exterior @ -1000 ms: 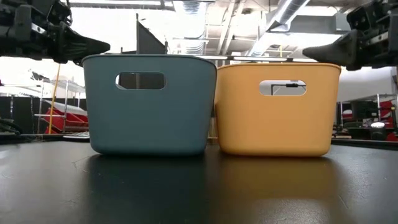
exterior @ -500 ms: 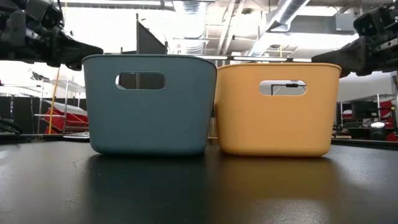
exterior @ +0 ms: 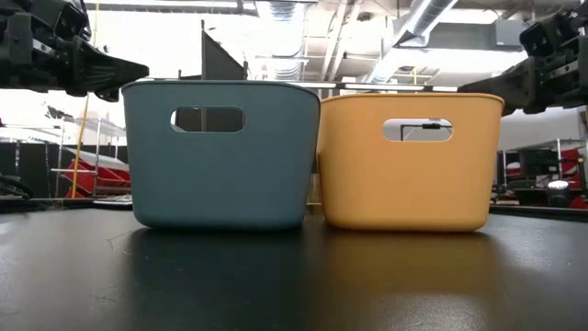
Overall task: Sort batteries
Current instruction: Return to Home Position
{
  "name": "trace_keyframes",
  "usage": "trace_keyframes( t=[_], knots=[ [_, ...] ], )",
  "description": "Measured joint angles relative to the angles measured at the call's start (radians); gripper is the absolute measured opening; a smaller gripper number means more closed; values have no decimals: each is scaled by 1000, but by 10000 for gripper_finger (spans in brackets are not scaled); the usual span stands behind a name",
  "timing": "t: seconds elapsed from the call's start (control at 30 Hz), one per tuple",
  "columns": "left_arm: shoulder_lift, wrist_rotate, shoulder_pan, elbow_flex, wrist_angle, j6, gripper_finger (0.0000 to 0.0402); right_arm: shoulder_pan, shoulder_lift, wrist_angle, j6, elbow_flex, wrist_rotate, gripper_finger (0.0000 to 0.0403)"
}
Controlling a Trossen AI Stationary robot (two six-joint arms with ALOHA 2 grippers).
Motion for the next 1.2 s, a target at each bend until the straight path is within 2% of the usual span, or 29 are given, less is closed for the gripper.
trace_keyframes(
  t=[0.1,0.3,0.43,0.53,0.7,0.9,1.03,1.2],
  knots=[
    [1,14,0,-3,0,-17,0,1,11,0,1,0,0,3],
    [1,127,0,-3,7,0,0,1,15,-2,97,-1,0,25],
    [1,132,0,-4,22,5,0,1,15,-2,139,-1,0,34],
    [1,94,0,-4,33,4,0,1,15,-2,140,-1,0,36],
    [1,-37,0,-4,8,-2,0,1,15,-3,140,-1,0,37],
    [1,-42,0,-4,9,44,0,1,15,-3,141,-1,0,37],
    [1,-66,1,-4,10,-6,0,1,15,-3,142,-1,0,37],
    [1,-31,1,-5,7,16,0,1,15,-3,142,-1,0,37]
  ],
)
